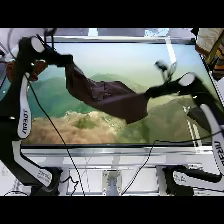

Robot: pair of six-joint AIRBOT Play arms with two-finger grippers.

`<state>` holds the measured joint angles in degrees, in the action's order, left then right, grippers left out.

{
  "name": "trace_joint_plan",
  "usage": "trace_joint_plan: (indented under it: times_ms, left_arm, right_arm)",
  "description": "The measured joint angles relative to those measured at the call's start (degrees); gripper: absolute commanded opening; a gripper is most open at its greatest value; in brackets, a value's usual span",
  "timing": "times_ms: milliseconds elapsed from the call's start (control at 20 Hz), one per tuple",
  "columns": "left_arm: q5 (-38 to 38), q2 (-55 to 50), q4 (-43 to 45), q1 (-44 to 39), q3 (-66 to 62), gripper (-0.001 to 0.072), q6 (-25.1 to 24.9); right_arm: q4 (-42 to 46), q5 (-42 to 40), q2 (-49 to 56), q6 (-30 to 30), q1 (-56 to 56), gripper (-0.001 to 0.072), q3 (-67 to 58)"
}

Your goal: Fold the shirts.

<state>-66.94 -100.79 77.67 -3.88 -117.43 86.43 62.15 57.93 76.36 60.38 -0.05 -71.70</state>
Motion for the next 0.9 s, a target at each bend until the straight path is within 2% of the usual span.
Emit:
trace_joint_plan:
  times_ms: [250, 550, 700, 900]
  left_arm:
    - [3.3, 8.1, 6.7, 0.2, -2.4, 0.0011, 1.2]
    - [5.4, 21.3, 12.1, 0.3, -2.9, 0.0011, 2.2]
    - [4.9, 29.0, 10.5, 0.3, -2.9, 0.0009, 2.2]
    - [2.6, 39.0, 2.1, 0.3, -3.0, 0.0008, 0.1]
  right_arm:
    - [8.5, -5.7, -4.0, 5.8, -11.2, 0.0030, -14.2]
    - [10.3, -4.9, -5.7, 7.4, -20.7, 0.0031, -27.8]
    - [11.2, -0.8, -8.4, 7.4, -22.3, 0.0031, -31.8]
    - [12.3, 4.7, -16.0, 6.3, -23.0, 0.0030, -33.7]
